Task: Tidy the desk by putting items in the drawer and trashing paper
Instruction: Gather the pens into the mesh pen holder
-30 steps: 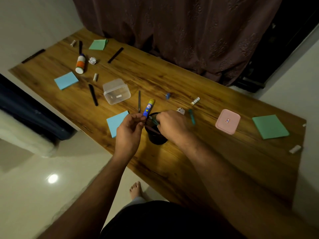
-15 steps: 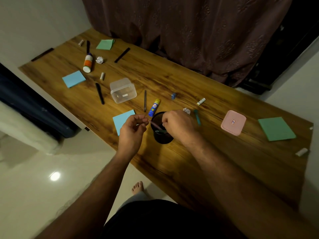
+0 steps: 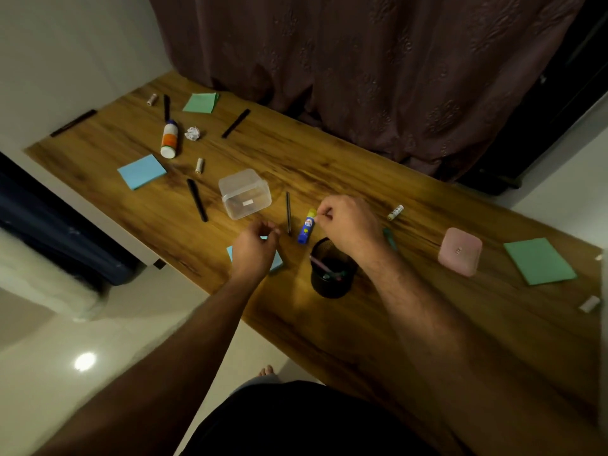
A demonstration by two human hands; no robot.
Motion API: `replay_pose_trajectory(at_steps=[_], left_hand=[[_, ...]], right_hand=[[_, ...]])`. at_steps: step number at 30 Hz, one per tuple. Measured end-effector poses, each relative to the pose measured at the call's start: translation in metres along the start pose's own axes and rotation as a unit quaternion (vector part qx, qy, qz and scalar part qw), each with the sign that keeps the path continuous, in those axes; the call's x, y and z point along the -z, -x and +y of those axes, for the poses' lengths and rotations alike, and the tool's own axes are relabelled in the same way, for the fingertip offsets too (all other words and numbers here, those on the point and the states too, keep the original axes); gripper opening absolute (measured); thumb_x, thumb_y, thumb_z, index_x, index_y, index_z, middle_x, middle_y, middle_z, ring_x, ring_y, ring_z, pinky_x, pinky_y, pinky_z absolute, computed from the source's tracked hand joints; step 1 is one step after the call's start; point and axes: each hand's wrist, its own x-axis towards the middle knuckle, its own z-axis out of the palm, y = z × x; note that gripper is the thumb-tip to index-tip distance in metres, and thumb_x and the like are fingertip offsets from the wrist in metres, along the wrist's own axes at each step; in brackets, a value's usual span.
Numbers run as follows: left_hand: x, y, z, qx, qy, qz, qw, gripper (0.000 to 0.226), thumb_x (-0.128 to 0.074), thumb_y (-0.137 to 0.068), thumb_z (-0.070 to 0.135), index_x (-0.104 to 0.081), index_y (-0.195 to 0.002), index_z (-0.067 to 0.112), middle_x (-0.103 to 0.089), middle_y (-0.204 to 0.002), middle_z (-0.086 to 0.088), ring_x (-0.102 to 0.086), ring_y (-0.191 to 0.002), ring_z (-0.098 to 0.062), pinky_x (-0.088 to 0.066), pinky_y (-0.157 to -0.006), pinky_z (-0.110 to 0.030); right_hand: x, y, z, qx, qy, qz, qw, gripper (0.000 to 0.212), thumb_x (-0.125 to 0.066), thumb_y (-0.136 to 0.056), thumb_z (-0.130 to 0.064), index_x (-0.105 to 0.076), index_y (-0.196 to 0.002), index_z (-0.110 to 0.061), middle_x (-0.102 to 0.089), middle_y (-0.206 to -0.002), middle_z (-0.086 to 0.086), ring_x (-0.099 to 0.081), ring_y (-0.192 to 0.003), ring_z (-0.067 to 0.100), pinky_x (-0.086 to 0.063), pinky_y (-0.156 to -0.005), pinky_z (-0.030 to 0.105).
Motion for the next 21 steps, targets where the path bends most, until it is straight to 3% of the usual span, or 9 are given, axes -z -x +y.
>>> replay_pose_trajectory(at_steps=[2, 4, 8, 12, 17, 21], left_hand=[[-0.003, -0.025, 0.000, -0.025, -0.073, -0.001, 0.997, 0.017, -0.060, -0.093, 0.025, -0.065, -0.106, 0.015, -0.068, -0.100, 0.000, -0.064, -0.091, -0.015, -0.047, -0.074, -0.025], [-0.007, -0.049, 0.004, -0.041, -0.149, -0.023, 0.988, 0.024, -0.059, -0.093, 0.026, -0.064, -0.111, 0.012, -0.070, -0.103, -0.005, -0.065, -0.092, -0.020, -0.050, -0.076, -0.029], [-0.019, -0.084, 0.015, -0.030, -0.254, -0.081, 0.963, 0.029, -0.058, -0.092, 0.022, -0.063, -0.116, 0.008, -0.067, -0.108, -0.015, -0.065, -0.100, -0.031, -0.053, -0.080, -0.036], [-0.030, -0.100, 0.014, -0.040, -0.343, -0.109, 0.932, 0.038, -0.047, -0.097, 0.034, -0.061, -0.113, 0.003, -0.065, -0.109, -0.016, -0.064, -0.100, -0.031, -0.051, -0.079, -0.035], [-0.031, -0.106, 0.011, -0.020, -0.366, -0.147, 0.919, 0.034, -0.051, -0.096, 0.026, -0.058, -0.118, 0.002, -0.062, -0.116, -0.017, -0.061, -0.108, -0.030, -0.051, -0.085, -0.035], [-0.025, -0.104, 0.015, -0.008, -0.356, -0.125, 0.926, 0.037, -0.056, -0.094, 0.028, -0.056, -0.120, 0.001, -0.061, -0.117, -0.016, -0.060, -0.109, -0.030, -0.050, -0.085, -0.035]], right_hand=[[-0.002, -0.006, -0.007, -0.014, -0.007, 0.004, 1.000, 0.006, -0.063, -0.091, -0.028, -0.068, -0.089, -0.025, -0.062, -0.080, -0.010, -0.057, -0.070, 0.008, -0.032, -0.046, 0.019], [-0.006, -0.011, -0.013, -0.022, -0.003, 0.009, 1.000, 0.008, -0.063, -0.090, -0.029, -0.068, -0.086, -0.024, -0.062, -0.076, -0.010, -0.056, -0.068, 0.009, -0.031, -0.046, 0.019], [-0.009, -0.019, -0.016, -0.057, 0.000, 0.026, 0.998, 0.013, -0.064, -0.088, -0.035, -0.068, -0.083, -0.023, -0.066, -0.073, -0.009, -0.060, -0.069, 0.011, -0.041, -0.051, 0.023], [-0.010, -0.018, -0.012, -0.081, 0.004, 0.038, 0.996, 0.015, -0.064, -0.089, -0.037, -0.069, -0.087, -0.024, -0.068, -0.077, -0.008, -0.063, -0.073, 0.011, -0.053, -0.061, 0.029], [-0.018, -0.019, -0.010, -0.105, 0.010, 0.032, 0.994, 0.015, -0.062, -0.090, -0.037, -0.070, -0.090, -0.025, -0.070, -0.085, -0.009, -0.064, -0.083, 0.010, -0.056, -0.073, 0.035], [-0.023, -0.020, -0.012, -0.119, 0.003, 0.018, 0.993, 0.010, -0.063, -0.090, -0.034, -0.069, -0.093, -0.027, -0.070, -0.091, -0.009, -0.064, -0.087, 0.011, -0.056, -0.076, 0.037]])
